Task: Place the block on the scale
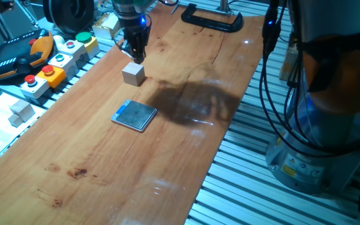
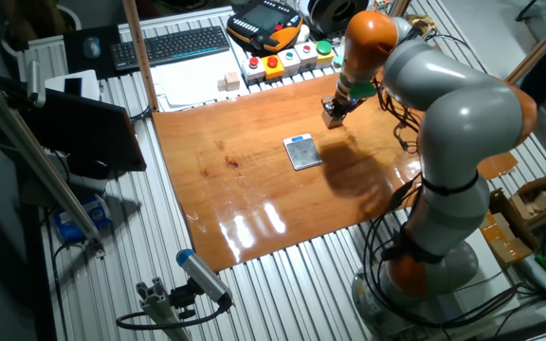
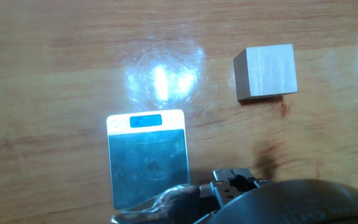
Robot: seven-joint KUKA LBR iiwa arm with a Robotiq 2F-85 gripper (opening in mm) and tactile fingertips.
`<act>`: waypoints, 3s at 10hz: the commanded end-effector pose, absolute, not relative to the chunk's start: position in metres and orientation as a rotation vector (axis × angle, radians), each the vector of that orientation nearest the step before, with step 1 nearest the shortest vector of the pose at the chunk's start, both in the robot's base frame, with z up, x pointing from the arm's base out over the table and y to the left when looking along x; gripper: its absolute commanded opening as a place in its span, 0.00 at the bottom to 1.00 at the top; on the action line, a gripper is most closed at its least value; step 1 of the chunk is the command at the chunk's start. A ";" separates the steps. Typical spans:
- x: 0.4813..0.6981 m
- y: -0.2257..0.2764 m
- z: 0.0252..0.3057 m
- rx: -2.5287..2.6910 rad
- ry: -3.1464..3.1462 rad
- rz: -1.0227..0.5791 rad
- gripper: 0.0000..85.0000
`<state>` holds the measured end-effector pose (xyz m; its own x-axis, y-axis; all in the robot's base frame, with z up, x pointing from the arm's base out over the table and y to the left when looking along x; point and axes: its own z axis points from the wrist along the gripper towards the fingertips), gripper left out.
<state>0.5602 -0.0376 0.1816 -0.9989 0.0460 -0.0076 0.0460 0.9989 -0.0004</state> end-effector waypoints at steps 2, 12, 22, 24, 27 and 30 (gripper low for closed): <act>0.562 -0.042 0.179 0.081 3.143 -0.012 0.01; 0.563 -0.047 0.173 0.081 3.147 -0.041 0.01; 0.592 -0.068 0.148 -0.021 3.075 -0.031 0.01; 0.597 -0.067 0.146 -0.004 3.074 -0.019 0.42; 0.604 -0.073 0.142 -0.010 3.069 0.014 0.75; 0.614 -0.077 0.133 -0.065 3.067 -0.033 0.86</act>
